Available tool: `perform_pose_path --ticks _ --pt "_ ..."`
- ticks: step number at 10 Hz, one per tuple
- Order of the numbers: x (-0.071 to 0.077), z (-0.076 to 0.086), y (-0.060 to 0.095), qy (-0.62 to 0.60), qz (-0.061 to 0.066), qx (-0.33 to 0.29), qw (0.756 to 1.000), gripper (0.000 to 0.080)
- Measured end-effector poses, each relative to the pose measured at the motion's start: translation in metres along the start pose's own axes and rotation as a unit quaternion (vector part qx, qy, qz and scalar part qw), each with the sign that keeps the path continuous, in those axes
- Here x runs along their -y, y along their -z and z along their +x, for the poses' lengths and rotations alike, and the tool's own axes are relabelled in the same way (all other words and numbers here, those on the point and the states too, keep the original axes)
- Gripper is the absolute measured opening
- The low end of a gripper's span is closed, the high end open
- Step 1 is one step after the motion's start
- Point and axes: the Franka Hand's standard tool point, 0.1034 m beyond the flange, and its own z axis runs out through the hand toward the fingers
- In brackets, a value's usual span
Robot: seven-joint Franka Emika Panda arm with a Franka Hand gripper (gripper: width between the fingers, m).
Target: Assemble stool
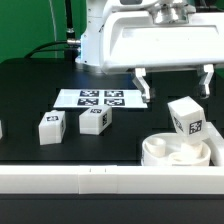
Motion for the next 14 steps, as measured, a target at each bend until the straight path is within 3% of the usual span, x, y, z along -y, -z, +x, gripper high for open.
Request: perform_pose_path --ticks 4,5,11,14 --pt "0.003 -0.005 -0.004 0.005 0.007 0.028 1.0 0.0649" --pt "0.004 -0.014 -0.007 0.017 0.018 0.078 0.997 0.0649" --pt "0.018 -0.019 0.002 0.008 0.062 0.268 0.961 0.0649" --pt "0.011 -0.014 -0.001 0.065 0.074 0.264 0.96 0.0649"
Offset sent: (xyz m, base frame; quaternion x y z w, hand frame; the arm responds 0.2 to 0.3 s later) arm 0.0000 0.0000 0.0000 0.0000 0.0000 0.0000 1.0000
